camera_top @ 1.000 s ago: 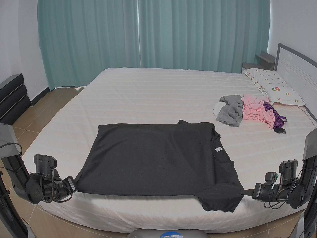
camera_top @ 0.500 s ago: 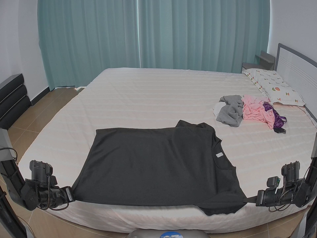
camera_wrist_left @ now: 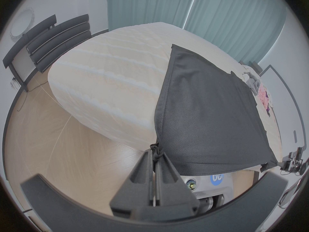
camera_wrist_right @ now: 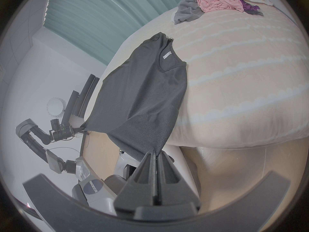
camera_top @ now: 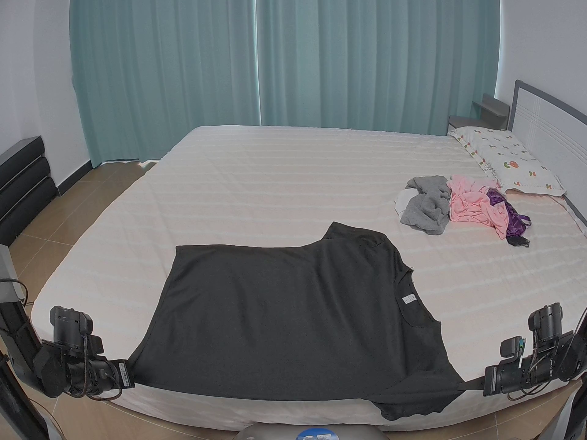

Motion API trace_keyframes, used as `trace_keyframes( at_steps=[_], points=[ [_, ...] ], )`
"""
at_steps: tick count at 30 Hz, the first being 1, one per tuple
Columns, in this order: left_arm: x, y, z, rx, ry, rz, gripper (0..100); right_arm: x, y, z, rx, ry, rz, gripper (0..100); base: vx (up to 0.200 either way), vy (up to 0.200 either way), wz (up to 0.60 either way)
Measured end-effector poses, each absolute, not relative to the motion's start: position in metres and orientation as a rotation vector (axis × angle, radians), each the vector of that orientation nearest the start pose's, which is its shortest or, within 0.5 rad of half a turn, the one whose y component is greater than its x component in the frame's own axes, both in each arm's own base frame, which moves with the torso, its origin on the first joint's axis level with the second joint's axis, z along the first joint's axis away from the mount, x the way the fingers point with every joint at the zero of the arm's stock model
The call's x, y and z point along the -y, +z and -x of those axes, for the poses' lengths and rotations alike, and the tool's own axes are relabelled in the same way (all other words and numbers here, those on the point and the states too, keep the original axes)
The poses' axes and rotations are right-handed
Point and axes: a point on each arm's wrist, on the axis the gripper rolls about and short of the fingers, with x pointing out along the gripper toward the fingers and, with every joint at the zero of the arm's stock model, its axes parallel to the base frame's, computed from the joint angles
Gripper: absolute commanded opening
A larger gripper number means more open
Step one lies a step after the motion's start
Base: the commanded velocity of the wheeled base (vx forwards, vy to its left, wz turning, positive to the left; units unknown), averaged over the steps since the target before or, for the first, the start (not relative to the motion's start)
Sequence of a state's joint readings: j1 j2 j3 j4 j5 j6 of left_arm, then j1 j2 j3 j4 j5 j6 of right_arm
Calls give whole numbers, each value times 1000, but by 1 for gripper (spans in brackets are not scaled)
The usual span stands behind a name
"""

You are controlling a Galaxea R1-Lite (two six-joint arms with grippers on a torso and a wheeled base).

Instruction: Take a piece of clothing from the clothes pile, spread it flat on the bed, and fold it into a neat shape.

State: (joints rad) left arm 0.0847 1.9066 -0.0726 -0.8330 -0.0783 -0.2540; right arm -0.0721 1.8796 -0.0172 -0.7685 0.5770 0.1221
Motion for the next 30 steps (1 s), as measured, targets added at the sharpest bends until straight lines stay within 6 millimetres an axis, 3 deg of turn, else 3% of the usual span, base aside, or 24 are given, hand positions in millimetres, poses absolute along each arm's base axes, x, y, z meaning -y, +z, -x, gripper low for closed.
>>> trace_keyframes(
  at_steps=[10,30],
  points=[
    [-15,5,-167,-1041,166,178,0,5,13,-149,-1083,402,-421,0,0,0,0],
    [-14,11,-145,-1159,135,86,0,5,21,-136,-1116,400,-421,0,0,0,0]
  ],
)
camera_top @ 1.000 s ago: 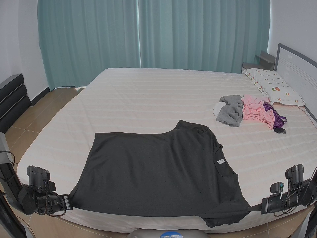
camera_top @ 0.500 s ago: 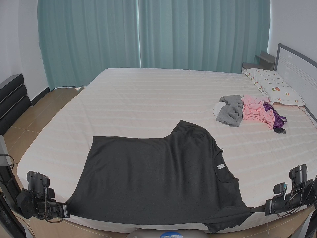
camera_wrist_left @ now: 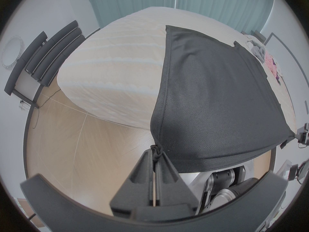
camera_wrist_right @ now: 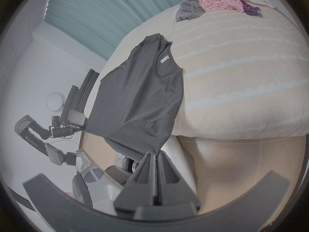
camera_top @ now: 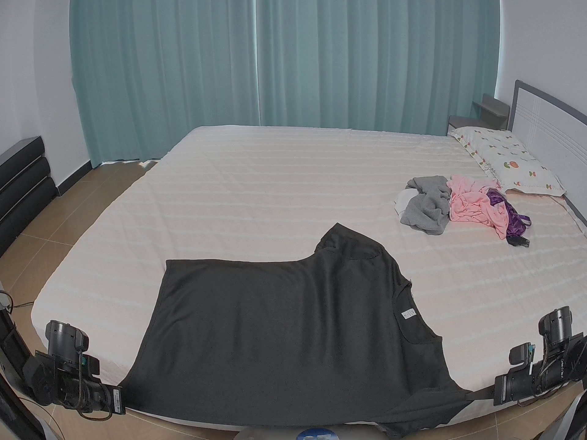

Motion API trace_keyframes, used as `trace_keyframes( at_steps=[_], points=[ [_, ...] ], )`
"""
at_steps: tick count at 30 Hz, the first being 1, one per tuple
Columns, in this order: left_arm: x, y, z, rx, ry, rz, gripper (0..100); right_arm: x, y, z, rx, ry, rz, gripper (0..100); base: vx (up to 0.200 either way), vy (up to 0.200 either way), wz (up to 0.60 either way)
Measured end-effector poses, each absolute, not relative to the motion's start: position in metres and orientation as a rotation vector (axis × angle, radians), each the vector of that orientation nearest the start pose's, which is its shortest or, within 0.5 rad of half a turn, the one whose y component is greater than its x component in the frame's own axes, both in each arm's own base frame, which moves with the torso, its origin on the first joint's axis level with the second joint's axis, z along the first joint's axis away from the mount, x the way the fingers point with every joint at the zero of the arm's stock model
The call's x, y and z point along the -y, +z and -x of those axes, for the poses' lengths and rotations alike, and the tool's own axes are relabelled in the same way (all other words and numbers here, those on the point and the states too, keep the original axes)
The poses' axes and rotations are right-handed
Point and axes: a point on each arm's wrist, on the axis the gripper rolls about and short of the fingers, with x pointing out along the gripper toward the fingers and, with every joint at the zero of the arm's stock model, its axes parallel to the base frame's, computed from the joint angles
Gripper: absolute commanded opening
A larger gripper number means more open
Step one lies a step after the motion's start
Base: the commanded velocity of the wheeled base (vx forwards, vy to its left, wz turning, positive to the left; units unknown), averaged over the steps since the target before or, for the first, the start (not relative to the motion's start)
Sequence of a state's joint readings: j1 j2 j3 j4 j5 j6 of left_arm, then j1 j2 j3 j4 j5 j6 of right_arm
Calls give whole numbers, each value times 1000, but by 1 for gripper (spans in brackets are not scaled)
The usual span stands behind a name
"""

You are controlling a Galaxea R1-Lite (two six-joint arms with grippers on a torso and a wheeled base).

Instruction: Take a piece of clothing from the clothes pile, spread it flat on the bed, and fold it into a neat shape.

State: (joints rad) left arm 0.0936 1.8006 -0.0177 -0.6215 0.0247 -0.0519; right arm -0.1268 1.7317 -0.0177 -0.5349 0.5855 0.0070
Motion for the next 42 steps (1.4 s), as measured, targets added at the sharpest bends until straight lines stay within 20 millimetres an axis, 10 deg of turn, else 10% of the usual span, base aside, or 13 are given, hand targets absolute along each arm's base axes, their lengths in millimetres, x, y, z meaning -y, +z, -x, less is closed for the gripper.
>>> trace_keyframes(
  at_steps=[15,42],
  points=[
    [-18,28,-170,-1026,200,189,0,4,35,-135,-1041,440,-394,0,0,0,0],
    [-18,67,-249,-748,194,271,0,-2,48,-228,-939,451,-374,0,0,0,0]
  ],
)
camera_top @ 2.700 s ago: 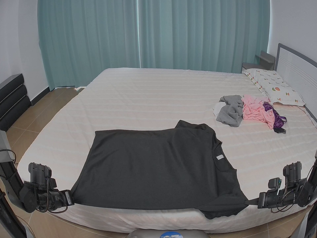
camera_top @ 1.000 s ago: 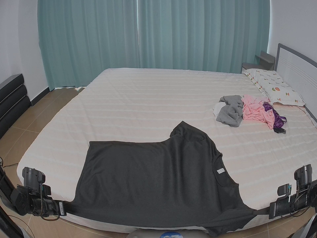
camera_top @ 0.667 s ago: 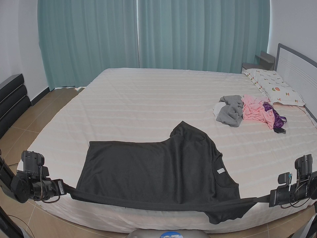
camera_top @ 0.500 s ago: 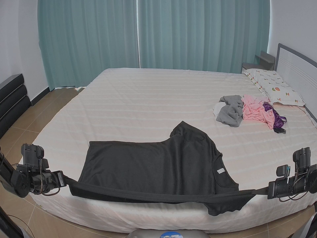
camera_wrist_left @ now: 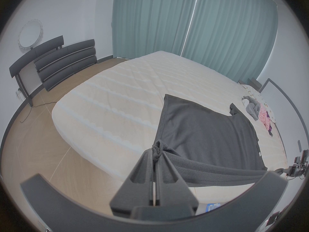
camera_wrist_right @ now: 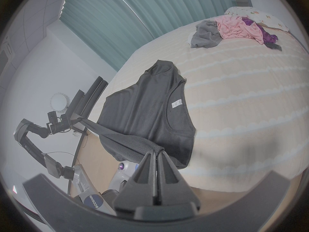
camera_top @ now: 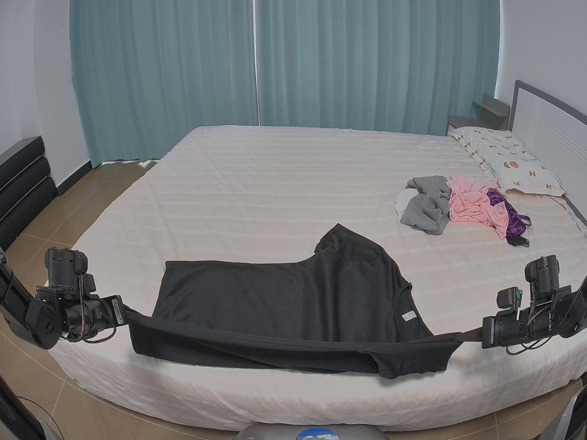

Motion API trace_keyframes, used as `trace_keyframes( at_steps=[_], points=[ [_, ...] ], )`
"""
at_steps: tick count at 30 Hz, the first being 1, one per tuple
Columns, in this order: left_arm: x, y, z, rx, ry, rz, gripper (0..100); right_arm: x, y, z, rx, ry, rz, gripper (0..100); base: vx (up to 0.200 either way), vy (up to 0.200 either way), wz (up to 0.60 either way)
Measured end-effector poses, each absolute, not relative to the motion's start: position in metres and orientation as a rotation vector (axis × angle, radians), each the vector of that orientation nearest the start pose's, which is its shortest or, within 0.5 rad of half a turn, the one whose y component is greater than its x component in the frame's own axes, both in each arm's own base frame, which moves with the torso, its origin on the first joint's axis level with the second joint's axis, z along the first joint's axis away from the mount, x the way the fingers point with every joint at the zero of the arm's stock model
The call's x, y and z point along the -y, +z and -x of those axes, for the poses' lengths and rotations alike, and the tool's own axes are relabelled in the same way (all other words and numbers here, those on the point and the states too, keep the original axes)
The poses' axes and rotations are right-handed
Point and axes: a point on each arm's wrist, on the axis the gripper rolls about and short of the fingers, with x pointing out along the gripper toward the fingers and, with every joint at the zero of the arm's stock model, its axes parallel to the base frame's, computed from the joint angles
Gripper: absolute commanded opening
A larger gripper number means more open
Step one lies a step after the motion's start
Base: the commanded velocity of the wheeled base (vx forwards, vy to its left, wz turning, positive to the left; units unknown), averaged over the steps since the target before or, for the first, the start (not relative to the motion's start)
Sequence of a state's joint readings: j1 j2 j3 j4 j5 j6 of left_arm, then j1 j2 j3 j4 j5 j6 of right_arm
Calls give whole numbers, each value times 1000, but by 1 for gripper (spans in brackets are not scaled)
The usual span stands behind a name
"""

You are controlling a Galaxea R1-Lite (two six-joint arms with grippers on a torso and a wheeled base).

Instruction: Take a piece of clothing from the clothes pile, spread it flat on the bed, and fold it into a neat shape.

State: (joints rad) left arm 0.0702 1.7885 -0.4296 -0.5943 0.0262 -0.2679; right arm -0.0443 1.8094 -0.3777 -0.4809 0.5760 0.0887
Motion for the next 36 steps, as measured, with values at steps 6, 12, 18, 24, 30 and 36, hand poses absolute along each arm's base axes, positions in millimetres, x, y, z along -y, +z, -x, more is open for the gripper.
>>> trace_keyframes(
  at_steps=[6,12,18,24,30,36],
  points=[
    [-16,70,-252,-735,186,266,0,-5,50,-233,-926,454,-359,0,0,0,0],
    [-15,70,-247,-742,182,261,0,-6,64,-232,-877,450,-375,0,0,0,0],
    [-15,67,-241,-760,178,266,0,-11,86,-230,-811,444,-394,0,0,0,0],
    [-15,67,-240,-760,177,267,0,-16,92,-227,-790,447,-372,0,0,0,0],
    [-15,69,-239,-753,175,263,0,-17,97,-223,-778,450,-366,0,0,0,0],
    [-14,67,-238,-761,170,265,0,-18,94,-216,-807,448,-366,0,0,0,0]
  ],
)
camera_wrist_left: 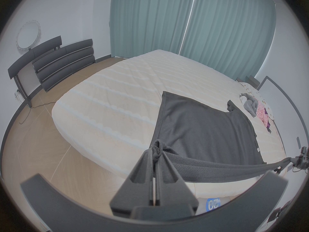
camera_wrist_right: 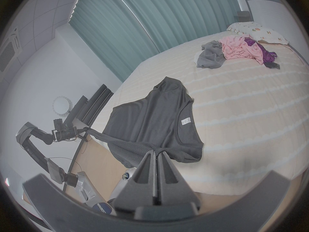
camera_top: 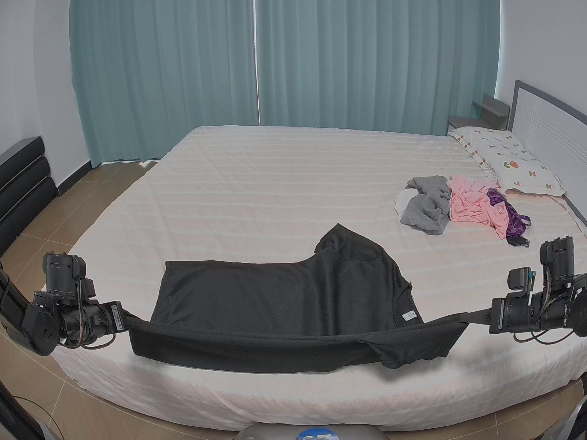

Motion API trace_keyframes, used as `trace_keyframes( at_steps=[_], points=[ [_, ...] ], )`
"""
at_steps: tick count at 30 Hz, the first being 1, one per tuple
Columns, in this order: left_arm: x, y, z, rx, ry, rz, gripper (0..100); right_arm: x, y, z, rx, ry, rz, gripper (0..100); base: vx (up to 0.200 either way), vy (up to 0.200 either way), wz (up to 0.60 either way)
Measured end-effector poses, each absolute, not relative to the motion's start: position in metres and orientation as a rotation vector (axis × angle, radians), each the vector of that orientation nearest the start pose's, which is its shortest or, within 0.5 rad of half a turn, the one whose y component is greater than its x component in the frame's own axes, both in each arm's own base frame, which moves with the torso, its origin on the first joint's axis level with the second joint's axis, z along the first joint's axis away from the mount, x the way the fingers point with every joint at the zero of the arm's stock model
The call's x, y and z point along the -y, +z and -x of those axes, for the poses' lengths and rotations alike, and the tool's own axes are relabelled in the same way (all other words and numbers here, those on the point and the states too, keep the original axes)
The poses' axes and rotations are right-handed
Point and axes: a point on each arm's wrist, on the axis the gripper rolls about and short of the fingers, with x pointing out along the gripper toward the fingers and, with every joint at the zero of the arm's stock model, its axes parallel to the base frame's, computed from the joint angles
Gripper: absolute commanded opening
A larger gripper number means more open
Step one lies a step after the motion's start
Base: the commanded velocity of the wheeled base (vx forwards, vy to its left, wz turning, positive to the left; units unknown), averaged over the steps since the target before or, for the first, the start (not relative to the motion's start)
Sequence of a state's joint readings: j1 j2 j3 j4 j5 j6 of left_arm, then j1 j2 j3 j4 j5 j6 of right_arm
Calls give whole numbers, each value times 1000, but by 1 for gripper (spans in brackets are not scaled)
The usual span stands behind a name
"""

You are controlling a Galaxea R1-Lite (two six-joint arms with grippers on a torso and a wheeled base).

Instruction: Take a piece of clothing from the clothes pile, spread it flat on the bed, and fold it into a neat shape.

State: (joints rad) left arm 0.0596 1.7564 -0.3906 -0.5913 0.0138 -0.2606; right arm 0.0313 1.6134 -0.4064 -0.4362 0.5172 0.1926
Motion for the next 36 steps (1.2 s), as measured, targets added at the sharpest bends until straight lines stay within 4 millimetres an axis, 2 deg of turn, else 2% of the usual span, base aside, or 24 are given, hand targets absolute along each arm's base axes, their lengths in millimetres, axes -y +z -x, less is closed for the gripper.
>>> trace_keyframes(
  at_steps=[6,13,27,31,36],
  points=[
    [-15,65,-241,-770,170,265,0,-18,86,-218,-840,441,-369,0,0,0,0],
    [-15,61,-253,-775,170,263,0,-19,76,-236,-875,436,-376,0,0,0,0],
    [-11,43,-290,-793,156,263,0,-20,60,-290,-884,401,-373,0,0,0,0],
    [-9,43,-290,-798,151,260,0,-20,61,-291,-880,401,-372,0,0,0,0],
    [-8,47,-286,-792,147,258,0,-20,64,-283,-880,402,-372,0,0,0,0]
  ],
)
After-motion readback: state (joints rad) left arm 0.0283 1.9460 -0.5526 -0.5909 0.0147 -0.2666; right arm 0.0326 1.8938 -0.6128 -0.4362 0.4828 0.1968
